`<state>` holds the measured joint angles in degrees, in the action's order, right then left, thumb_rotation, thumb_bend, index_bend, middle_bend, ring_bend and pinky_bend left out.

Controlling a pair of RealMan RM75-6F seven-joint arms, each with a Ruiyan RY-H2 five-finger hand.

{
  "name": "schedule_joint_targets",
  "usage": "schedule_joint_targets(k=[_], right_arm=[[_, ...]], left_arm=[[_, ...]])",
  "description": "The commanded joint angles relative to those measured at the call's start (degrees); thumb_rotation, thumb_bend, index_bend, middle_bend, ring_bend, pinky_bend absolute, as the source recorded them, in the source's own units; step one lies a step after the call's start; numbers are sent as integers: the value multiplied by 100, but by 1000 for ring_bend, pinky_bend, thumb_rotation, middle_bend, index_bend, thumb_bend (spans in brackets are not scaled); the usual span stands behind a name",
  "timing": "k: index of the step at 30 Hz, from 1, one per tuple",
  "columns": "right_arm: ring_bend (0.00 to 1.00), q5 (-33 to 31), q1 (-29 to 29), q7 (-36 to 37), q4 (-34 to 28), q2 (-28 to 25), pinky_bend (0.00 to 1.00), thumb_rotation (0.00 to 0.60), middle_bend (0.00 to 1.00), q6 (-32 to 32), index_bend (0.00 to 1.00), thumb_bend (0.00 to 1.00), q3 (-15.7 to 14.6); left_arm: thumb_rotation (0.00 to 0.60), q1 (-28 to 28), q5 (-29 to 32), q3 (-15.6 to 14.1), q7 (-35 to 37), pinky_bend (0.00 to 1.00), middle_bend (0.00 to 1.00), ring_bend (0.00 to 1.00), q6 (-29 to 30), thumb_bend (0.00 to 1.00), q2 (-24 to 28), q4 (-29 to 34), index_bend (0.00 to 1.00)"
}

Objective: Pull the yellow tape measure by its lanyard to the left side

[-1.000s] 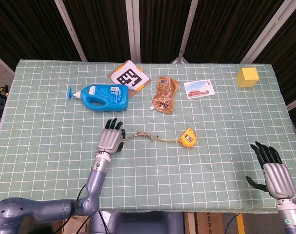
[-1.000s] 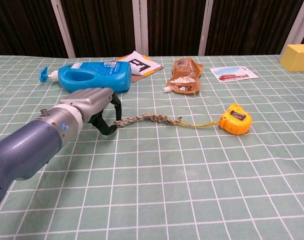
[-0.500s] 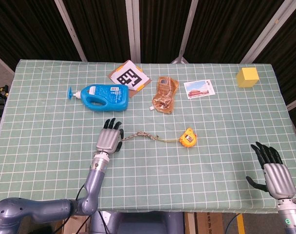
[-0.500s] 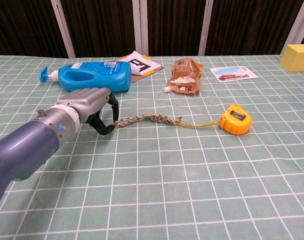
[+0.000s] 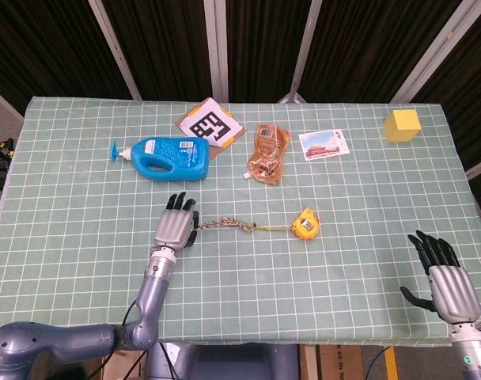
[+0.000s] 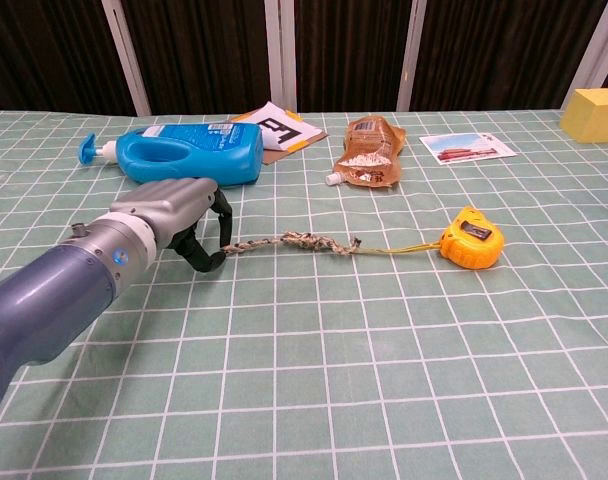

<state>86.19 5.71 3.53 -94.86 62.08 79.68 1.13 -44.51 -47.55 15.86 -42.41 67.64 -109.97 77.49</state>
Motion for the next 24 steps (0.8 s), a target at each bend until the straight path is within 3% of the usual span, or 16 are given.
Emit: schedule_joint_targets(k=[1,11,24], right_arm=[[0,3,-1,-4,2,0,0,600,0,3,0,251,0],[0,5,-6,5,15,-3,0,600,0,11,0,251,1],[0,23,-29,-82,25,21,0,600,0,72,0,251,6]], left_arm=[[600,14,-22,-7,11,64,177,0,13,509,34,44,580],[600,113,-353,-83,68,63,183,0,176,510,432,463,584],[600,537,-627,-151,357,63,185,0,417,512,1653,1350,585]])
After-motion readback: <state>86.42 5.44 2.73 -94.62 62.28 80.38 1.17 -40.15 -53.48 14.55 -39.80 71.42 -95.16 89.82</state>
